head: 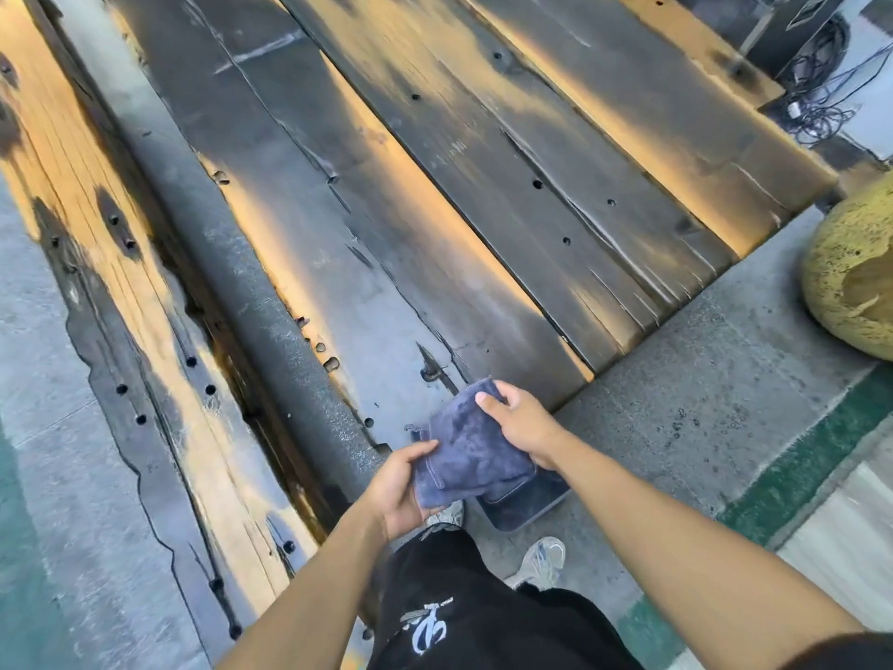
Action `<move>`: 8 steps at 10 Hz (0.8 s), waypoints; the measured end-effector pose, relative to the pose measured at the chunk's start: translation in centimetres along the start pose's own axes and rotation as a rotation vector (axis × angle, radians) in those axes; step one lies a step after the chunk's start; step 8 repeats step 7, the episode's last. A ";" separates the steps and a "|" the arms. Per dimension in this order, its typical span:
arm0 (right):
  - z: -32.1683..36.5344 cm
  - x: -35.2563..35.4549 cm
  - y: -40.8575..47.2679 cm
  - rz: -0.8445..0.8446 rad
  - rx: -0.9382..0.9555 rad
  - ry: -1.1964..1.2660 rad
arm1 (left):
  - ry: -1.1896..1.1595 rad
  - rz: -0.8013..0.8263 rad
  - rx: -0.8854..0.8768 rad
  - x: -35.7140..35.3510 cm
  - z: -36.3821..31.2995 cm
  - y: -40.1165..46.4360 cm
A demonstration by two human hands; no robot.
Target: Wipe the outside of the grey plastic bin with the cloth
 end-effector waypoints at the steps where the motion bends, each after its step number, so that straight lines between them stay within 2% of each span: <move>1: -0.1 -0.4 1.7 -0.001 -0.024 -0.093 | 0.041 -0.121 -0.107 1.2 -0.5 1.6; 2: -1.1 -1.1 3.5 -0.011 -0.099 -0.133 | 0.376 -0.321 -0.362 2.5 -1.1 2.5; 3: -1.5 -1.7 4.5 -0.052 -0.122 -0.153 | 0.600 -0.380 -0.452 3.4 -0.9 3.0; 4: -1.7 -2.5 4.9 -0.118 -0.135 -0.118 | 0.685 -0.497 -0.444 4.4 -0.7 3.4; 8: -3.6 -1.3 3.5 -0.192 -0.189 0.014 | 0.735 -0.575 -0.412 5.8 -0.4 3.3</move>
Point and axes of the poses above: each hand's wrist, its own y-axis towards the middle knuckle, its own x-axis out of the back of the hand, z = x × y, the point moved 1 cm from there along y, towards the middle knuckle, and after that the axes turned 3 degrees about x, right-handed, at the moved point
